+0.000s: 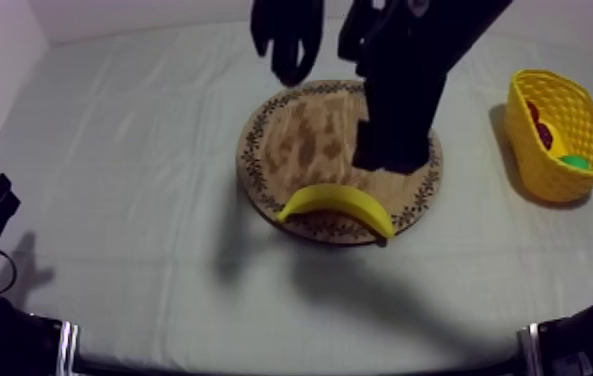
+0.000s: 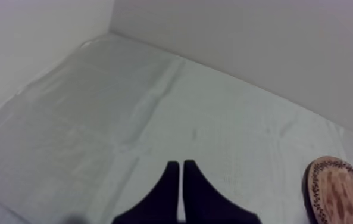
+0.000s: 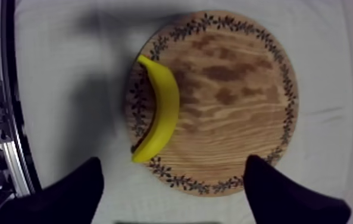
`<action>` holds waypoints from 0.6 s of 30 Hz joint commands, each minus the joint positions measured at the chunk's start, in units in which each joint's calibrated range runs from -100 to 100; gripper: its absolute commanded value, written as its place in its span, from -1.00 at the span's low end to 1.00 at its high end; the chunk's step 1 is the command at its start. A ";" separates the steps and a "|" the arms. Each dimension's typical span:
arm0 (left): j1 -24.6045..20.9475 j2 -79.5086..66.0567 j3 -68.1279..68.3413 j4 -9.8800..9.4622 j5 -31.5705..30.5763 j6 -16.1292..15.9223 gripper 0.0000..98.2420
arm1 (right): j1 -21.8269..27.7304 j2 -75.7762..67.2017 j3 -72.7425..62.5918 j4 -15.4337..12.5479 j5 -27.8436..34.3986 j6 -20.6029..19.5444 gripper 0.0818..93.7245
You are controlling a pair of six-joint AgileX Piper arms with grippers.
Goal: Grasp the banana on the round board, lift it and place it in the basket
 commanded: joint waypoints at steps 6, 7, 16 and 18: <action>-0.02 0.02 0.03 -0.01 -0.01 -0.01 -1.00 | 0.37 5.11 6.94 -0.16 -6.26 -0.46 0.81; -0.02 0.02 0.03 -0.01 -0.01 -0.01 -1.00 | 0.37 5.91 7.87 -0.16 -7.22 -0.53 0.81; -0.02 0.02 0.03 -0.01 -0.01 -0.01 -1.00 | 0.34 13.83 13.38 -0.16 -14.78 0.06 0.76; -0.02 0.02 0.03 -0.01 -0.01 -0.01 -1.00 | 0.36 15.61 13.62 -0.12 -16.46 0.00 0.75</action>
